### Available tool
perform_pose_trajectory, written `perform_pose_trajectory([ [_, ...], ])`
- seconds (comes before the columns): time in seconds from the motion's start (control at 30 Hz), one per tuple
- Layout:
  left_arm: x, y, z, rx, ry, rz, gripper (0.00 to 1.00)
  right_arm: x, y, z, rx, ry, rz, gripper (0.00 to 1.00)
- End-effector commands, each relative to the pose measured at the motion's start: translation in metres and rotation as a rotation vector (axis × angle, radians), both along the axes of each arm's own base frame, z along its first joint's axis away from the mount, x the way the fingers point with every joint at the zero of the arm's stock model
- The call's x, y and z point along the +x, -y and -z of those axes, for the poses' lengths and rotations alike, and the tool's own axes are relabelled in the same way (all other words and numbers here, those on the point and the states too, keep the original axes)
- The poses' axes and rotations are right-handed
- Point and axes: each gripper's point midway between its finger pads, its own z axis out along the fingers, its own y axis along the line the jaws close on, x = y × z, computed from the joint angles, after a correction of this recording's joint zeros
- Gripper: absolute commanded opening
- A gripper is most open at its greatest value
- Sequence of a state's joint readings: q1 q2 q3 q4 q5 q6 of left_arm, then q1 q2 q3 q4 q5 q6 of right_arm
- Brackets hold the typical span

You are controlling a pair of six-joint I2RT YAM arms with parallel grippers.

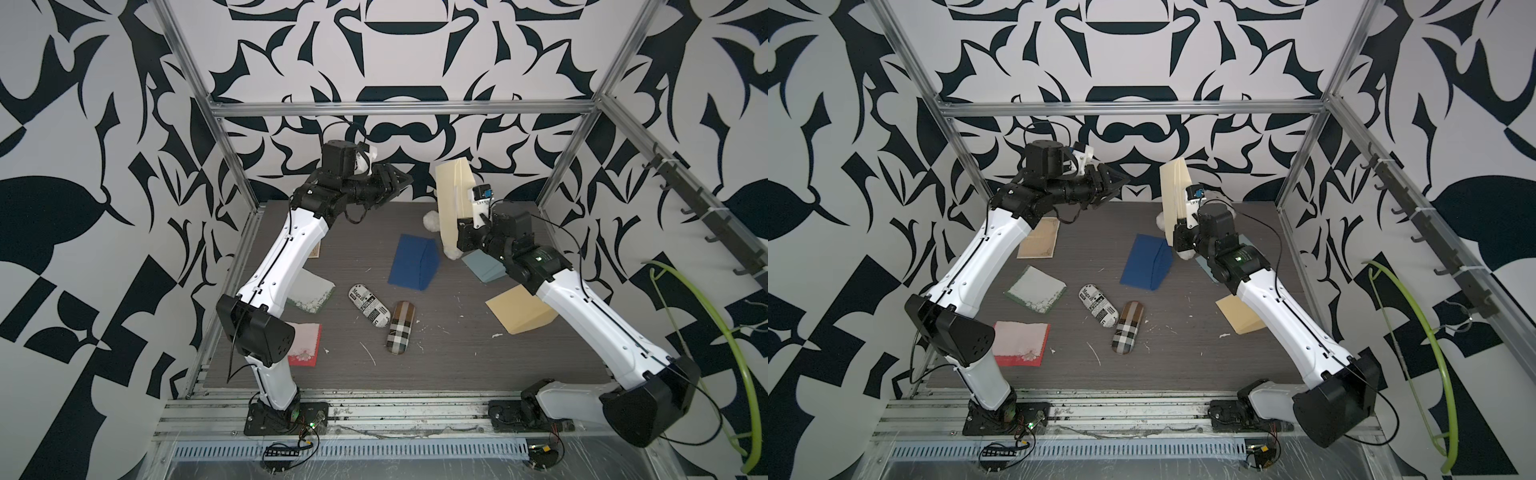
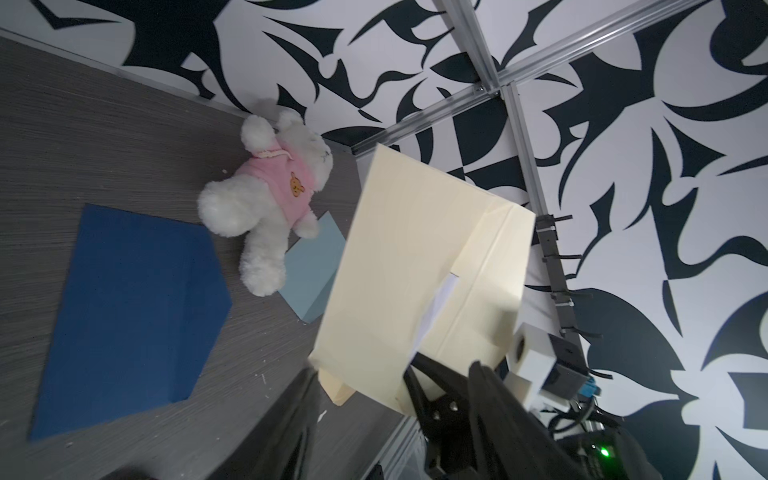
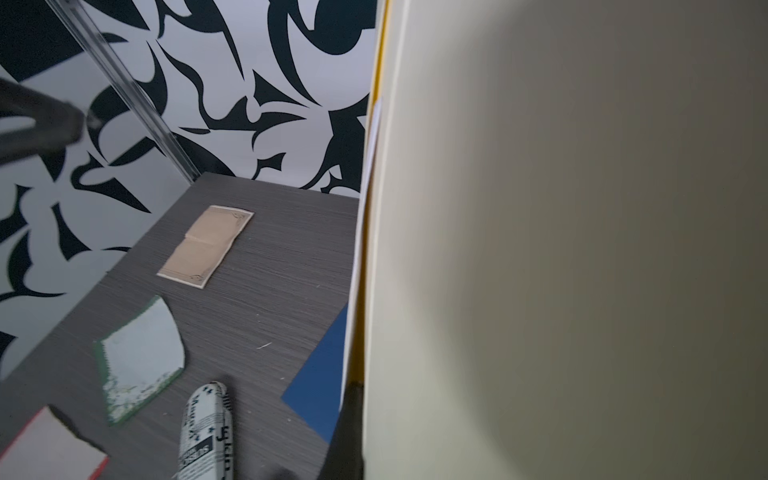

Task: Take the letter paper out of the envelope
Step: Pick up the envelope from the center of the board, then take out the letter paper from the envelope.

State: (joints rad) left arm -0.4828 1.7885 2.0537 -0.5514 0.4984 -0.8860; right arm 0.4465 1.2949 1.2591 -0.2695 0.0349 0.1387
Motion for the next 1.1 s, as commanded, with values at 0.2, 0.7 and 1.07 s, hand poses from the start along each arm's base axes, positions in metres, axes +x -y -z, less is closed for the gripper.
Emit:
perform_pose_trajectory([
  [0.2, -0.019, 0.039, 0.019, 0.031, -0.109, 0.04, 0.51, 0.011, -0.011, -0.008, -0.119, 0.127, -0.05, 0.0],
  [0.7, -0.031, 0.062, 0.042, 0.112, -0.149, 0.08, 0.46, -0.006, -0.037, -0.003, -0.203, 0.13, -0.111, 0.0],
  [1.07, -0.033, 0.054, 0.067, 0.215, -0.197, 0.074, 0.44, -0.015, -0.051, -0.01, -0.258, 0.157, -0.116, 0.0],
])
